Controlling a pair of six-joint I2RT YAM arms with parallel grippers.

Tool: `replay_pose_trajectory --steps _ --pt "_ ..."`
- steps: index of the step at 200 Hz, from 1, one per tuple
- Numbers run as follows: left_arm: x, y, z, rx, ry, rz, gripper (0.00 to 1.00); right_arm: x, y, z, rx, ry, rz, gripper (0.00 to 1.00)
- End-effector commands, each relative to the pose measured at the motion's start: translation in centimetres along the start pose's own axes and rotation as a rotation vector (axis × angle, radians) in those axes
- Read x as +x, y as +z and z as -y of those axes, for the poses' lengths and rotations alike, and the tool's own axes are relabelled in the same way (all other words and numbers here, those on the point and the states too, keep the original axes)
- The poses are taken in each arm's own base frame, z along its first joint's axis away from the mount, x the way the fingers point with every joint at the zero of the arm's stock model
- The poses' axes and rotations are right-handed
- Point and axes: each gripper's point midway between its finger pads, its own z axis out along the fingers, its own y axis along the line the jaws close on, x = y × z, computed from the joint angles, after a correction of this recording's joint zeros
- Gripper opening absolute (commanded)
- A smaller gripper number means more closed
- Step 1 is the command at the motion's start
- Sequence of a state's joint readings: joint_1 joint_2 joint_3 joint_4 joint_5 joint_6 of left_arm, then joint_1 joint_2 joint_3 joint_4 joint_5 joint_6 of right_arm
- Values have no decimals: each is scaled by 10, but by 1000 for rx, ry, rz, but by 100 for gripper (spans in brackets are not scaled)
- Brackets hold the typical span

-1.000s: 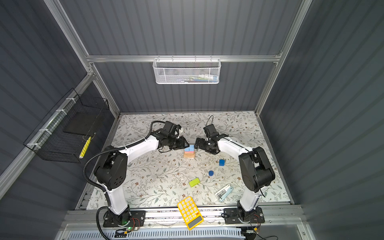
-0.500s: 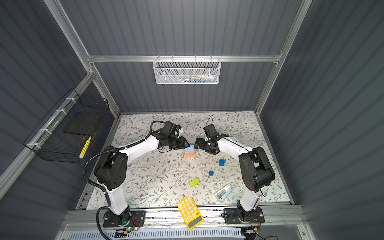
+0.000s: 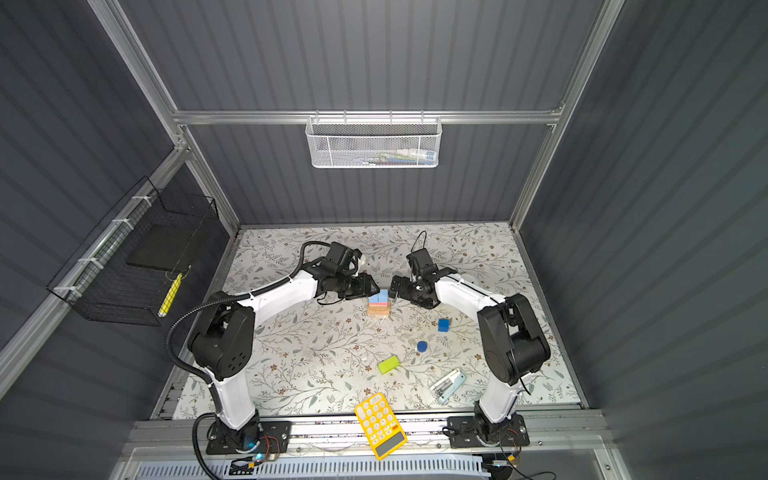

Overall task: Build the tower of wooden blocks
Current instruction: 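Open and pull back the right gripper while the left gripper releases and rises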

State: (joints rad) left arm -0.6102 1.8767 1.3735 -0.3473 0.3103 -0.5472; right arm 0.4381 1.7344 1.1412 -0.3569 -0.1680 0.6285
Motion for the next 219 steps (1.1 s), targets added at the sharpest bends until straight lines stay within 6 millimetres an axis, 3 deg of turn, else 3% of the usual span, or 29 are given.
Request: replay_pose_trajectory --steps 1,62,133,184,219 --pt "-5 -8 9 -2 16 13 55 -8 -17 0 13 13 44 99" --pt "-10 -27 15 -6 35 51 55 -6 -46 2 19 5 83 99" --pt "-8 -62 17 -37 59 115 55 18 -89 -1 -67 -35 127 99" --pt "-5 -87 18 -53 63 159 55 2 -152 -17 -157 -46 322 99" --pt "-3 -104 18 -66 63 194 55 -26 -206 14 -34 155 575 99"
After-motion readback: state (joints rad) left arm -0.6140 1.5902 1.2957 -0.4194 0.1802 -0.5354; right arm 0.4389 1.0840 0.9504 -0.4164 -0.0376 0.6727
